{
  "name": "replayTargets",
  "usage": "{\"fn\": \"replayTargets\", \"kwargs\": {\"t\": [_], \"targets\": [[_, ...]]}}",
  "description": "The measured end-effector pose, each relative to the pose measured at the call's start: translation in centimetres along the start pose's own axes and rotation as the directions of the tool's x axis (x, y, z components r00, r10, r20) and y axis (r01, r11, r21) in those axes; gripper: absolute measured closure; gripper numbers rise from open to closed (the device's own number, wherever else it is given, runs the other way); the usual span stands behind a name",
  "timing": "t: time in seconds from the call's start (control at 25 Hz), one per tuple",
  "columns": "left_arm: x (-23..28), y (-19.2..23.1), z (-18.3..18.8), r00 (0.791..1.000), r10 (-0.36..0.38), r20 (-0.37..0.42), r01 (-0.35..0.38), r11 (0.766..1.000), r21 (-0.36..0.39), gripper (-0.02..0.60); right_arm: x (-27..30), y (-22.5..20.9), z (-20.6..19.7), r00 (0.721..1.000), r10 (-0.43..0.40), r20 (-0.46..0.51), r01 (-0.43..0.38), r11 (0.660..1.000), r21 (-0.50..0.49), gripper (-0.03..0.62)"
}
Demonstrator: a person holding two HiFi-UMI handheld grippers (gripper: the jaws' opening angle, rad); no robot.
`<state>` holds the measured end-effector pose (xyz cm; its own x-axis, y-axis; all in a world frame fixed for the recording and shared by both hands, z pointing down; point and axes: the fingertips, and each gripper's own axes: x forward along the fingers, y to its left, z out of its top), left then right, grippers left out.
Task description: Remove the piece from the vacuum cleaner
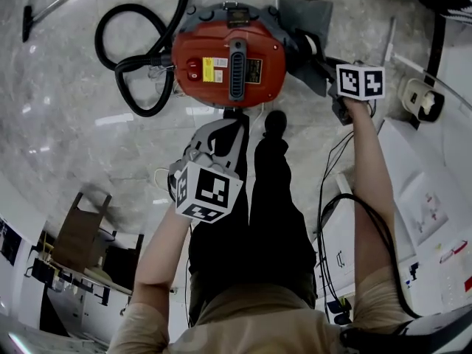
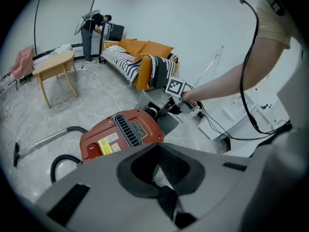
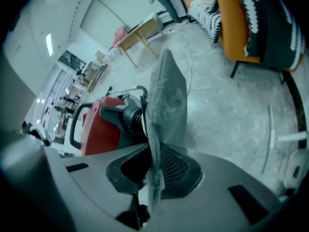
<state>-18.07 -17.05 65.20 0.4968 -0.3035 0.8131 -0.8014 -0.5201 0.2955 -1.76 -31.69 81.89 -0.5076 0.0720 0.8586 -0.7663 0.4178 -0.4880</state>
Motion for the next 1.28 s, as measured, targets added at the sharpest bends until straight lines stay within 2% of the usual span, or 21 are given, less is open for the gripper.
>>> {"fn": "replayTargets", "kwargs": {"t": [0.08,0.16,0.2,0.24,0.32,0.52,0.72,0.96,1.16,1.28], "targets": [[0.1,-0.1,0.1,1.0,0.0,0.002,0.0,1.0,0.005,0.577,-0.1,0.1,-0.1,0.995,-0.066,-0.071,0.054,0.985,-0.165,0.546],[0.2,-0.2,0.1,1.0,-0.001,0.005,0.001,1.0,0.004,0.578,-0.3,-0.2,-0.1,0.977,-0.205,-0.055,0.17,0.913,-0.372,0.548],[0.2,-0.3,0.2,1.0,-0.002,0.006,0.002,1.0,0.003,0.578,-0.4,-0.3,-0.1,0.967,-0.253,-0.017,0.221,0.874,-0.433,0.559],[0.2,-0.5,0.1,1.0,-0.004,0.005,0.004,1.0,0.004,0.578,-0.4,-0.4,-0.2,0.962,-0.274,0.022,0.253,0.854,-0.455,0.559],[0.3,-0.8,0.0,1.0,-0.008,0.003,0.008,1.0,0.009,0.578,-0.4,-0.5,-0.4,0.96,-0.272,0.063,0.271,0.853,-0.446,0.565],[0.2,-0.9,-0.3,1.0,0.0,-0.004,0.0,1.0,0.014,0.578,-0.5,-1.0,-0.3,0.957,-0.276,0.092,0.286,0.835,-0.471,0.566],[0.1,-1.0,-0.7,1.0,0.008,-0.009,-0.008,1.0,0.019,0.578,-0.3,-1.7,-0.1,0.962,-0.257,0.096,0.274,0.879,-0.39,0.565],[0.3,-1.6,-0.6,1.0,0.006,0.002,-0.006,1.0,0.015,0.578,-0.3,-2.3,0.0,0.961,-0.261,0.088,0.275,0.9,-0.337,0.565],[0.4,-2.0,-0.7,1.0,0.004,0.003,-0.004,1.0,0.01,0.578,-0.3,-2.5,-0.1,0.959,-0.272,0.077,0.282,0.899,-0.336,0.565],[0.6,-2.0,-0.6,1.0,0.005,0.009,-0.005,1.0,0.011,0.578,-0.5,-2.4,0.4,0.961,-0.265,0.083,0.277,0.917,-0.286,0.565]]}}
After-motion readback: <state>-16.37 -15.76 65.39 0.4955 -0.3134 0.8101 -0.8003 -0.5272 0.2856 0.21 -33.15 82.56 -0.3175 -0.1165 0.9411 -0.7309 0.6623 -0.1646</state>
